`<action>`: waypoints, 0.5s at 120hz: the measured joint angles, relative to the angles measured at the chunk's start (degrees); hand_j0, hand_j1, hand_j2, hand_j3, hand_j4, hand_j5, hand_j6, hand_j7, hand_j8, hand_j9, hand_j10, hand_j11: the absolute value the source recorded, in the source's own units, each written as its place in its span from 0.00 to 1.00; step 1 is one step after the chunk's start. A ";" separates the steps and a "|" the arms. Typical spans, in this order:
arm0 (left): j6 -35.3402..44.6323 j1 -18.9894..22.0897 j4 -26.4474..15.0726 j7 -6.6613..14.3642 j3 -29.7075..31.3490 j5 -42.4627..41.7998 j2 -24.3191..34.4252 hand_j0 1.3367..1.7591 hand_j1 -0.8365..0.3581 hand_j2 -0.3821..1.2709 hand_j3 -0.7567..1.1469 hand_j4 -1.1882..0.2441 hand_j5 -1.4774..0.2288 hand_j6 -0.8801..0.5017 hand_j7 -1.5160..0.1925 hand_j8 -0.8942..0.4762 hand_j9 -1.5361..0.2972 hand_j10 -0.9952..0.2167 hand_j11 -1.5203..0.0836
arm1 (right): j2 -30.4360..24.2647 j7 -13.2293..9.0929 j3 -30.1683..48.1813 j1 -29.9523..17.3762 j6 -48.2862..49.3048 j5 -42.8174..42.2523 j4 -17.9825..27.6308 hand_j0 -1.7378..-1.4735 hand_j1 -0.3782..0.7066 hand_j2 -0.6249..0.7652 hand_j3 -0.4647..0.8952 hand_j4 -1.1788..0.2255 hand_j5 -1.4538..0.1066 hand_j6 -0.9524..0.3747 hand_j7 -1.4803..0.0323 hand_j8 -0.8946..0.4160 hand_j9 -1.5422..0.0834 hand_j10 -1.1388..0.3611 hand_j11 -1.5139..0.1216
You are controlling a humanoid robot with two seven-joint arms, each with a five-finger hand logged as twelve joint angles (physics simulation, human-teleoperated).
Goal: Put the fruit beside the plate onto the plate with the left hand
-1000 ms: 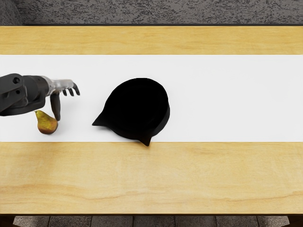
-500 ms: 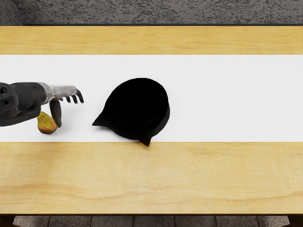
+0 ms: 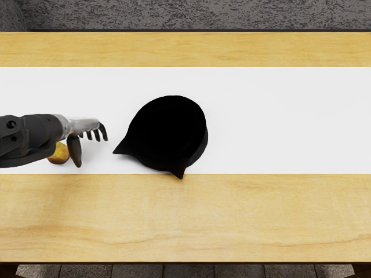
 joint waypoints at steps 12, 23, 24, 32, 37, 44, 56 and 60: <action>0.51 -0.01 0.30 0.00 -0.03 0.09 0.87 0.76 0.61 0.28 0.40 0.56 0.57 0.36 0.60 0.37 0.57 0.50 0.64 | 0.00 0.00 0.04 0.00 0.00 0.00 0.00 0.30 0.03 0.45 0.34 0.84 0.93 0.72 0.98 0.68 0.95 0.76 0.93; 1.35 -0.01 0.82 0.00 -0.03 0.84 1.07 0.76 0.60 0.28 0.40 0.55 0.57 0.35 0.59 0.36 0.56 0.50 0.63 | 0.00 0.00 0.08 0.00 0.00 0.00 0.00 0.30 0.03 0.45 0.34 0.84 0.93 0.72 0.98 0.68 0.95 0.76 0.93; 1.46 -0.01 0.87 0.00 -0.03 0.90 1.07 0.76 0.60 0.28 0.40 0.55 0.57 0.35 0.59 0.36 0.56 0.50 0.63 | 0.00 0.00 0.09 0.00 0.00 0.00 0.00 0.30 0.03 0.45 0.34 0.84 0.93 0.72 0.98 0.68 0.95 0.76 0.93; 2.57 0.11 1.41 0.00 -0.03 1.45 0.84 0.76 0.60 0.28 0.40 0.55 0.56 0.35 0.59 0.36 0.56 0.49 0.63 | 0.00 0.00 0.12 0.00 0.00 0.00 0.00 0.30 0.03 0.45 0.34 0.84 0.93 0.72 0.98 0.68 0.95 0.76 0.93; 3.11 0.47 1.79 0.00 -0.03 1.84 0.39 0.76 0.60 0.28 0.40 0.55 0.56 0.35 0.58 0.36 0.56 0.49 0.63 | 0.00 0.00 0.12 0.00 0.00 0.00 0.00 0.30 0.03 0.45 0.34 0.84 0.93 0.72 0.98 0.68 0.95 0.76 0.93; 3.61 0.86 2.41 0.00 0.00 2.73 -0.96 0.76 0.59 0.28 0.40 0.55 0.56 0.34 0.58 0.36 0.55 0.49 0.62 | 0.00 0.00 0.13 0.00 0.00 0.00 0.00 0.30 0.03 0.45 0.34 0.84 0.93 0.72 0.98 0.68 0.95 0.76 0.93; 4.04 2.32 3.65 0.00 0.03 4.72 -2.82 0.76 0.59 0.28 0.40 0.54 0.56 0.34 0.58 0.35 0.55 0.48 0.62 | 0.00 0.00 0.14 0.00 0.00 0.00 0.00 0.30 0.03 0.45 0.34 0.84 0.93 0.72 0.98 0.68 0.95 0.76 0.93; 4.12 2.52 4.02 0.00 0.02 5.30 -2.87 0.76 0.59 0.28 0.40 0.54 0.55 0.34 0.58 0.35 0.55 0.48 0.62 | 0.00 0.00 0.15 0.00 0.00 0.00 0.00 0.30 0.03 0.45 0.34 0.84 0.93 0.72 0.98 0.68 0.95 0.76 0.93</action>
